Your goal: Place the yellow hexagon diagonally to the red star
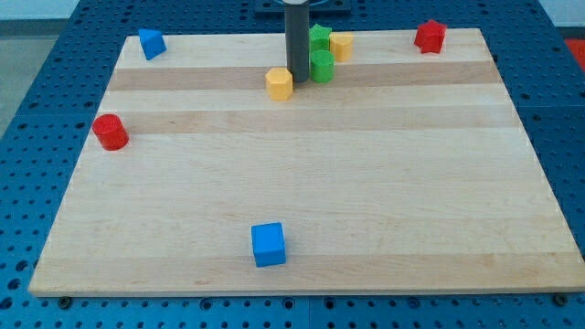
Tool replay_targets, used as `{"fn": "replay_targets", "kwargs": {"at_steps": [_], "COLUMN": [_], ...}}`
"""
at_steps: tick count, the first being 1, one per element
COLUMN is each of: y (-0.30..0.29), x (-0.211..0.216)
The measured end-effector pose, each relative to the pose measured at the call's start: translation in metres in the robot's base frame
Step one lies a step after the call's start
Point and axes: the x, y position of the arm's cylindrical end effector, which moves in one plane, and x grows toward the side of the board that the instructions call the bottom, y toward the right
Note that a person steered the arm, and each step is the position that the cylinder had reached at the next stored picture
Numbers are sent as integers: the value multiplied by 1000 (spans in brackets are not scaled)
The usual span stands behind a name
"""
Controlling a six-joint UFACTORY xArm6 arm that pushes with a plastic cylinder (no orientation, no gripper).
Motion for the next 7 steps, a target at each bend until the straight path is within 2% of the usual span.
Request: {"fn": "replay_targets", "kwargs": {"at_steps": [2,3,4,6,7], "y": [-65,-85,-62,9,-9], "x": [-35,-21,4,23,26]}}
